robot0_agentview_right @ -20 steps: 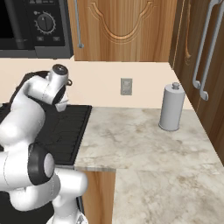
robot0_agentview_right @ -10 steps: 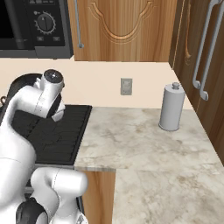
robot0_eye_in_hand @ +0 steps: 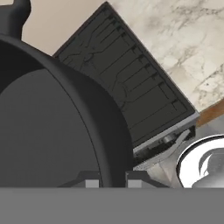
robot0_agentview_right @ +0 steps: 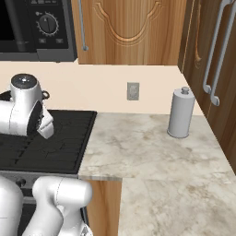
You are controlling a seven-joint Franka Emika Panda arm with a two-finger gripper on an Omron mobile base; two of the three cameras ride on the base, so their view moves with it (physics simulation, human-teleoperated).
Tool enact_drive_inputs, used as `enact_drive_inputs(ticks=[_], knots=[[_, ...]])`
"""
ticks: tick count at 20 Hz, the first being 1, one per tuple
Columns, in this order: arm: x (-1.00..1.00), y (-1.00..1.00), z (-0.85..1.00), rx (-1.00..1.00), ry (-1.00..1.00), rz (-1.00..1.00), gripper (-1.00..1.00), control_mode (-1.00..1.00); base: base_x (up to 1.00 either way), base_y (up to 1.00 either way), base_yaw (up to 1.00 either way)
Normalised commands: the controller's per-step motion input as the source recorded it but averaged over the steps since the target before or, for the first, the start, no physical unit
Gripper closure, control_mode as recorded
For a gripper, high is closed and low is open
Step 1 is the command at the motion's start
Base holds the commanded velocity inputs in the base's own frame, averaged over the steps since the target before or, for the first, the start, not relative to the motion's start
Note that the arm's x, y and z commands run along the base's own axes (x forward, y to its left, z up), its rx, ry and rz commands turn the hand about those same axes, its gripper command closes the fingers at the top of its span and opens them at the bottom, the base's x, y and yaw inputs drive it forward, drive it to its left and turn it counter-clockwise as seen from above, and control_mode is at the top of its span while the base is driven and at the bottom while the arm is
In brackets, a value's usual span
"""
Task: Move the pot and pan from the stove into the sink.
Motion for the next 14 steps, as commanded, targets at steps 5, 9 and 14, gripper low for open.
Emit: enact_drive_inputs(ticks=[5, 9, 14], knots=[[-0.88, -0.36, -0.03, -0.07, -0.04, 0.11, 1.0, -1.0, 0.0, 0.0, 0.0], [-0.24, -0.04, 0.0, 0.0, -0.03, 0.04, 1.0, -1.0, 0.0, 0.0, 0.0], [-0.03, 0.0, 0.0, 0.0, 0.0, 0.0, 1.0, -1.0, 0.0, 0.0, 0.0]])
